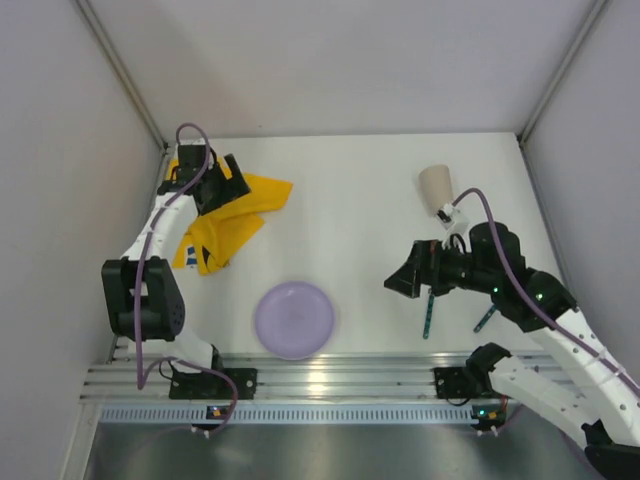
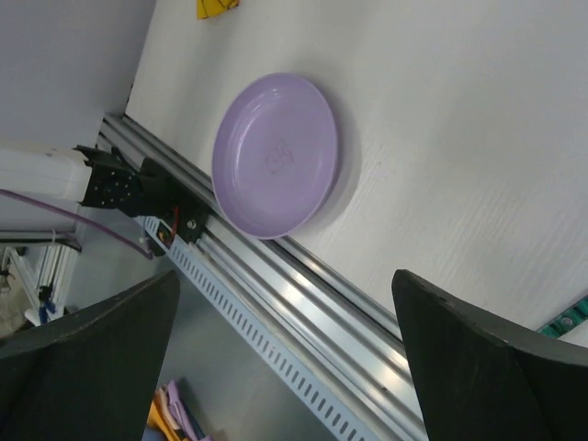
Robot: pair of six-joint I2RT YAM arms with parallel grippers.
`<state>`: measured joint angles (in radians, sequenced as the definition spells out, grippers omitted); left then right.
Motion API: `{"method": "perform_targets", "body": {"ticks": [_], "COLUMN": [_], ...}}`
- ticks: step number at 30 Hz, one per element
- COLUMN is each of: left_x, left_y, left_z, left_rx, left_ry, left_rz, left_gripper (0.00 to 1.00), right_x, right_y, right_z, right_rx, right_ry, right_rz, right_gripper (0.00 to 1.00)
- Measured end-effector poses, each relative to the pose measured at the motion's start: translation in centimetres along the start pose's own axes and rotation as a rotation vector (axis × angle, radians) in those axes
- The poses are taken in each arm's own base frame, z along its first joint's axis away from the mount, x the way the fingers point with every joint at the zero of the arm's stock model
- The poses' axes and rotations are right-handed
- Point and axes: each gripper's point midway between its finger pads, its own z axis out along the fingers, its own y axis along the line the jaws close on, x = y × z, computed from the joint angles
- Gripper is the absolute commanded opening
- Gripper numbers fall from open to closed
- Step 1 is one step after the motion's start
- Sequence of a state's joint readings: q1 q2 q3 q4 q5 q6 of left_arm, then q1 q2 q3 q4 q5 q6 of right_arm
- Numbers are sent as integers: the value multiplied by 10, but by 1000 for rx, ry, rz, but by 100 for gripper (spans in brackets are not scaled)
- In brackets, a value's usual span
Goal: Set the dinner table for one person
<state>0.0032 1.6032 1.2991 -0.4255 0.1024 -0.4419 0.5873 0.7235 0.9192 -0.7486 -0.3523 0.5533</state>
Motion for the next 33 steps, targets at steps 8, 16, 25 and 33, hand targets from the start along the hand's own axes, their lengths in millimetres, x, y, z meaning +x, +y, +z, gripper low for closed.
{"method": "perform_targets", "body": {"ticks": [8, 16, 25, 33], "left_x": [22, 43, 60, 58], "left_y": [-16, -11, 6, 6], "left_z": [12, 96, 147, 153], "left_rx": [-92, -259, -385, -392], "left_ry": [86, 191, 266, 258], "left_rz": [128, 119, 160, 169], "left_gripper": [98, 98, 98, 0], "right_x": [-26, -59, -60, -58], "right_y": [-14, -21, -34, -53], "right_z": [48, 75, 69, 79], "right_rx": [86, 169, 227, 288], "right_ry": [60, 117, 130, 165], "right_rz": [12, -70, -94, -79], "right_gripper": [100, 100, 100, 100]}}
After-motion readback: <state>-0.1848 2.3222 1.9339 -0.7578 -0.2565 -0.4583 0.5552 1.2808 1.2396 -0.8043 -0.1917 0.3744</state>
